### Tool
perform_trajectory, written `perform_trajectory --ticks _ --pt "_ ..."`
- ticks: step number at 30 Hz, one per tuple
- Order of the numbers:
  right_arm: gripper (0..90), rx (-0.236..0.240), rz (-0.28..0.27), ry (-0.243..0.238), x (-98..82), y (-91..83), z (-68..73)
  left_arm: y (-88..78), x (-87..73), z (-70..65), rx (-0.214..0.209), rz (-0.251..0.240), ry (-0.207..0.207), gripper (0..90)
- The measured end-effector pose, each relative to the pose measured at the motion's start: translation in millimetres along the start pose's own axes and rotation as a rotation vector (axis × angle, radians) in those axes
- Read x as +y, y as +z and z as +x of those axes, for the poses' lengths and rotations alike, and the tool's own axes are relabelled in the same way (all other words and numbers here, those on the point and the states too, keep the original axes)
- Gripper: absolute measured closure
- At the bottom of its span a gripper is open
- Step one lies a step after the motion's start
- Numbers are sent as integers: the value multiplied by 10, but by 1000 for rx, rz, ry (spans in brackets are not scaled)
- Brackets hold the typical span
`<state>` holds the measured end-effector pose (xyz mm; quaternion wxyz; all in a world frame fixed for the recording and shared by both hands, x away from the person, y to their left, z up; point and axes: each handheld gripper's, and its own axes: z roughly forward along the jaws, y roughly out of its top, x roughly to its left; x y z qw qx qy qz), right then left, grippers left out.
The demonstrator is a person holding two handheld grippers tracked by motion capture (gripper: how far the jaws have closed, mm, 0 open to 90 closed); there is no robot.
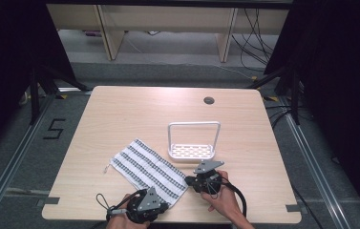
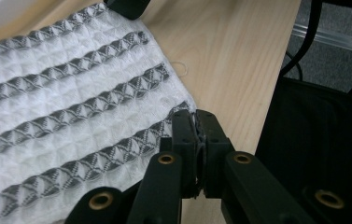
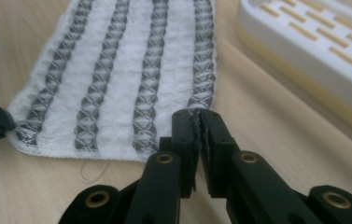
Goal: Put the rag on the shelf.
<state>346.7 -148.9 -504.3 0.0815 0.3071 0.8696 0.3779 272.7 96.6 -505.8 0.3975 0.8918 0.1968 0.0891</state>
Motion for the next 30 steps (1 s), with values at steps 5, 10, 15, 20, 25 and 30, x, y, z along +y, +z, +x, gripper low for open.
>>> perform_trajectory --ticks 5,10,15,20,25,30 --pt "874 -11 -71 -16 63 -110 40 -113 63 4 13 -24 15 870" --pt "876 5 -121 -30 160 -227 91 -234 127 -1 11 -64 12 870" --pt "878 26 -149 -28 245 -299 94 -365 189 16 24 -98 4 870" --pt "878 49 -187 -36 381 -390 142 -534 324 29 34 -128 6 870" --pt "880 87 -233 -47 623 -562 180 -824 577 98 61 -111 58 870" --pt "881 96 -284 -80 849 -746 203 -1088 788 172 81 -162 53 870"
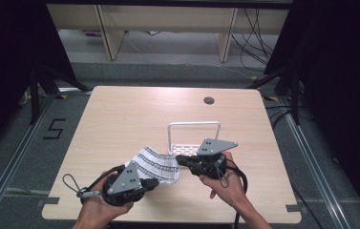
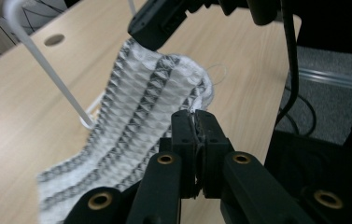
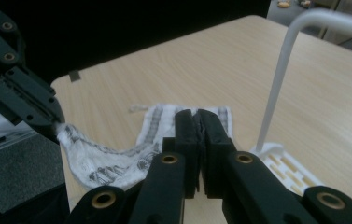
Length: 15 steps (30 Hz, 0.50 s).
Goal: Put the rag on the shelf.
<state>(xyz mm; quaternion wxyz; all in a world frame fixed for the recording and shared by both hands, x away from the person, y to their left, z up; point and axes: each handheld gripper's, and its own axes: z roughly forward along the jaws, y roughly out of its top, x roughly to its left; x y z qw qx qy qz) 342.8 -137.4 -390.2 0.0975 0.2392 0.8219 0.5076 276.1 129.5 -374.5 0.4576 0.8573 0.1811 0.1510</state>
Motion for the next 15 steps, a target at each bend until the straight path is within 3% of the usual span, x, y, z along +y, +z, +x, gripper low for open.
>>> perform_trajectory --ticks 3,5,9,11,15 --pt "882 13 2 20 148 -88 8 -96 105 52 10 -22 0 870" --pt "882 18 -24 -5 229 -124 -7 -154 176 72 10 -24 6 869" --pt "882 36 -51 -1 442 -293 31 -309 347 115 11 -52 13 870" --pt "883 18 -68 -36 537 -380 35 -373 419 152 27 -80 15 870" --pt "883 5 -96 -44 667 -537 78 -450 543 224 46 -121 14 870"
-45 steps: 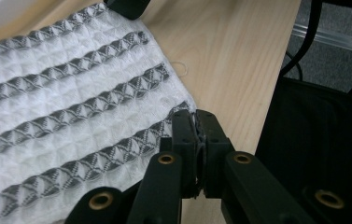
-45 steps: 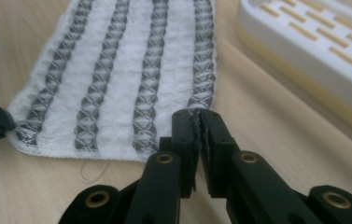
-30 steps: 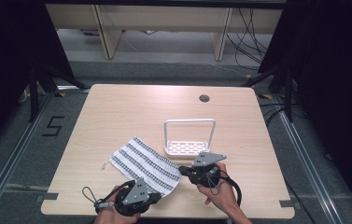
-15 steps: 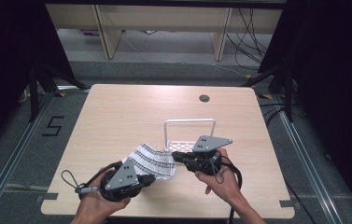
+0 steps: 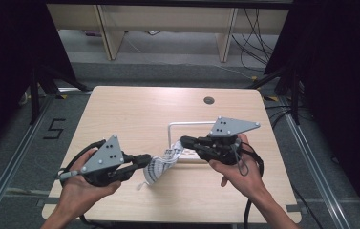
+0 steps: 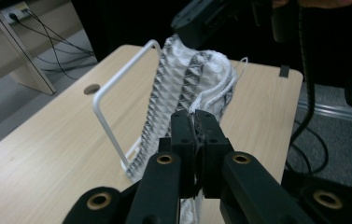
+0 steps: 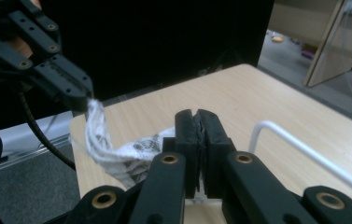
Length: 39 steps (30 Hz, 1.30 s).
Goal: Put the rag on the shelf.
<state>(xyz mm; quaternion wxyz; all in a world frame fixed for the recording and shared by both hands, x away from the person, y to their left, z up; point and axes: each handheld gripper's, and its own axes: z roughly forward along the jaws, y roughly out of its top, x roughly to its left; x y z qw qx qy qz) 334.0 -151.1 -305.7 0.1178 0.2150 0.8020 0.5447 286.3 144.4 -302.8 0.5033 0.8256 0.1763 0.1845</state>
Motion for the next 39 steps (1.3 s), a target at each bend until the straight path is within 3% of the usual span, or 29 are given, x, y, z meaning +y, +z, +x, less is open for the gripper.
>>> perform_trajectory --ticks 2,4,8,12,15,22,31,39 --pt "883 -7 -19 -14 35 -52 -1 1 59 32 6 -12 2 869" --pt "883 -11 -19 18 57 -106 8 19 115 69 7 -17 3 870" --pt "883 -57 -40 0 77 -191 -37 96 210 140 7 -33 7 870" --pt "883 -66 -52 23 78 -268 -88 205 281 198 1 -39 7 869" --pt "883 -95 -71 20 81 -323 -112 265 328 222 -2 -48 -5 869" --pt "883 -142 -89 7 132 -488 -173 329 482 266 0 -64 14 869" --pt "883 -170 -116 41 184 -579 -269 445 646 359 9 -76 17 869" --pt "883 -209 -130 53 233 -610 -419 587 728 501 28 -75 -4 869"
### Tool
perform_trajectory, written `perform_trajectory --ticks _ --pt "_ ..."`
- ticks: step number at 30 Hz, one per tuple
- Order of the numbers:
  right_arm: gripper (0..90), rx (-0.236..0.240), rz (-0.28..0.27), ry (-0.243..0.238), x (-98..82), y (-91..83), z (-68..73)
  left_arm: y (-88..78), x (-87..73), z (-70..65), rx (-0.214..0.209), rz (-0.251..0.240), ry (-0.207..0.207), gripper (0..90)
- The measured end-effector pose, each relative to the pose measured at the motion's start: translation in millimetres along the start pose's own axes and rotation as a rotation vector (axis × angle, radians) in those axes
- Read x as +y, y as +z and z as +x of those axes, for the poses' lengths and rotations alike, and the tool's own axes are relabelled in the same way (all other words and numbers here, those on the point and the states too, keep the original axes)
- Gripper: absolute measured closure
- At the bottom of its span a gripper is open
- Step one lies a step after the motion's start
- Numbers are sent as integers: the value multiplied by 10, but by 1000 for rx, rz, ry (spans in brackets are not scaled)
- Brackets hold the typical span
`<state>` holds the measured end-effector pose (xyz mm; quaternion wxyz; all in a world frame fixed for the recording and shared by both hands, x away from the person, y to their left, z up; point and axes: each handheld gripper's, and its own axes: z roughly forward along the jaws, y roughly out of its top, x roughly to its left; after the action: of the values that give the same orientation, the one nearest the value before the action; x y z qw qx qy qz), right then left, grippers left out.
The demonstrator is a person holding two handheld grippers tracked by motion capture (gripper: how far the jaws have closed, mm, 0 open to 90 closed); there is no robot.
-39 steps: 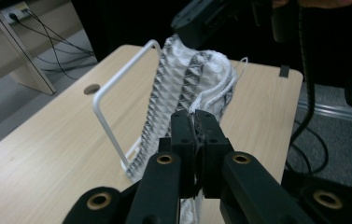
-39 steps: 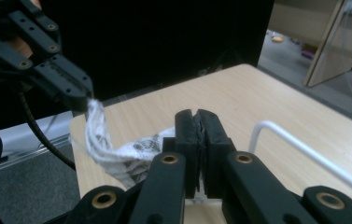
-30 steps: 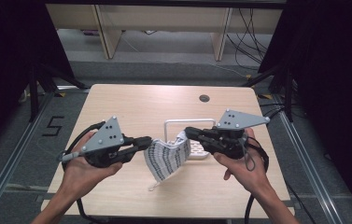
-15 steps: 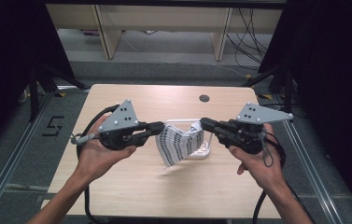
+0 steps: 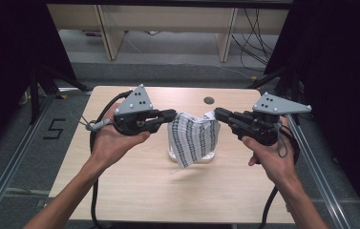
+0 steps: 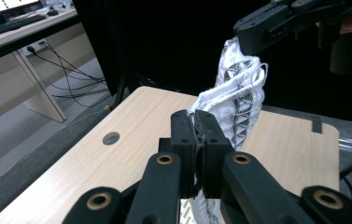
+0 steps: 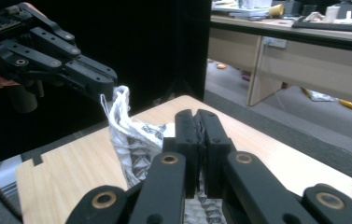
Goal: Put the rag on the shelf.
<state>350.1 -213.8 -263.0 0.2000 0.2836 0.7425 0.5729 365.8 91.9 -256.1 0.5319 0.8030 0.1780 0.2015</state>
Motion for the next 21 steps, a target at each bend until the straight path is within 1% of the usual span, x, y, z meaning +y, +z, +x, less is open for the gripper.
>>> perform_trajectory --ticks 1,2,3,4,6,8,9,10,11,12,13,14,15,17,18,21 --pt "883 -4 1 16 3 6 -10 13 8 16 5 0 -1 869" --pt "883 0 -1 13 6 14 -28 33 24 45 13 1 -4 869" --pt "883 -12 6 24 10 19 -41 49 38 71 17 1 -6 869" --pt "883 -19 -7 5 15 31 -73 61 50 90 22 -1 -9 869" --pt "883 -20 0 27 25 44 -97 99 83 137 33 -10 -17 869" --pt "883 -27 3 37 37 55 -130 142 120 188 43 -12 -26 869" --pt "883 -28 -1 33 40 71 -159 168 136 209 47 -11 -32 869" --pt "883 -47 -6 24 43 91 -191 180 143 217 49 -10 -32 869" --pt "883 -43 12 45 44 91 -190 208 161 233 56 -10 -37 869" --pt "883 -43 14 49 51 119 -213 227 178 249 59 -9 -34 869" --pt "883 -47 22 45 60 132 -233 241 192 259 61 -12 -37 869" --pt "883 -43 11 34 69 153 -255 263 215 279 64 -18 -48 869" --pt "883 -58 15 31 89 162 -270 281 236 297 66 -24 -52 869" --pt "882 -61 15 43 125 185 -291 323 276 340 78 -31 -57 869" --pt "883 -66 13 48 143 195 -303 345 291 361 78 -35 -69 869" --pt "883 -75 4 42 185 235 -382 406 329 431 93 -46 -89 869"
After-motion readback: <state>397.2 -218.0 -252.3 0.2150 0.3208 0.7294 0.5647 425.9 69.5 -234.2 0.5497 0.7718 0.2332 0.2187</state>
